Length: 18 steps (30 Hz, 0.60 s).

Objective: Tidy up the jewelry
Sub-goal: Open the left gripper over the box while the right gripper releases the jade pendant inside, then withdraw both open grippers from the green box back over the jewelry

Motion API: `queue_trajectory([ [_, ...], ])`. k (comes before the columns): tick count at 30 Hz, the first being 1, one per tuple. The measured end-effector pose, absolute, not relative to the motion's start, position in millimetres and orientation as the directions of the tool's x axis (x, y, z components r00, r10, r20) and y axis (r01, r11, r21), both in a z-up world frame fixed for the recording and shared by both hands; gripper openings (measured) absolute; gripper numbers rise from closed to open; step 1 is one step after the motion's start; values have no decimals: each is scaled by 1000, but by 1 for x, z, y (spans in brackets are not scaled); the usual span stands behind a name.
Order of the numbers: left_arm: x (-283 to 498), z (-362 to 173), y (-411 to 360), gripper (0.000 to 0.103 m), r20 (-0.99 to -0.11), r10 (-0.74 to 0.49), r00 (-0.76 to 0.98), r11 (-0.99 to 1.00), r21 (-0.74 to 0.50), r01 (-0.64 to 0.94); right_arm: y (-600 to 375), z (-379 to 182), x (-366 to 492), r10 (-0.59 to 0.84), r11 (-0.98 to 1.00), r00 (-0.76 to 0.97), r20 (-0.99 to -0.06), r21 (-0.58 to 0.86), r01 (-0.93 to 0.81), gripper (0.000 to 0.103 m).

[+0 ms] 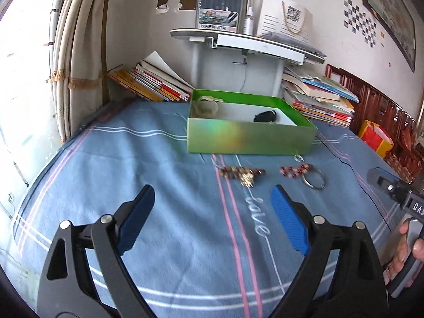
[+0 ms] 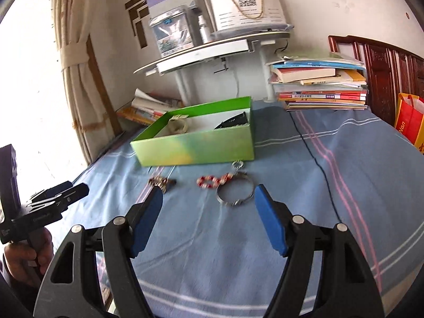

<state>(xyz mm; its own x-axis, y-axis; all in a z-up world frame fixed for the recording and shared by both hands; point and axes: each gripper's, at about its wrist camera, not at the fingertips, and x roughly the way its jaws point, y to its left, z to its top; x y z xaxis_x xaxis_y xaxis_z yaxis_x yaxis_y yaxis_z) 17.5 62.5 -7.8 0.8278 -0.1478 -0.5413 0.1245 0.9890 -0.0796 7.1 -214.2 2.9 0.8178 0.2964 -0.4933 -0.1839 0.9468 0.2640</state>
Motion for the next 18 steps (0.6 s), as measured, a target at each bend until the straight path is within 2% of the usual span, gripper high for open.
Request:
queue_trajectory([
  [18, 0, -12, 53, 89, -553, -180, 813, 984, -84, 160, -211, 7, -17, 290, 950, 830, -476, 247, -191, 71],
])
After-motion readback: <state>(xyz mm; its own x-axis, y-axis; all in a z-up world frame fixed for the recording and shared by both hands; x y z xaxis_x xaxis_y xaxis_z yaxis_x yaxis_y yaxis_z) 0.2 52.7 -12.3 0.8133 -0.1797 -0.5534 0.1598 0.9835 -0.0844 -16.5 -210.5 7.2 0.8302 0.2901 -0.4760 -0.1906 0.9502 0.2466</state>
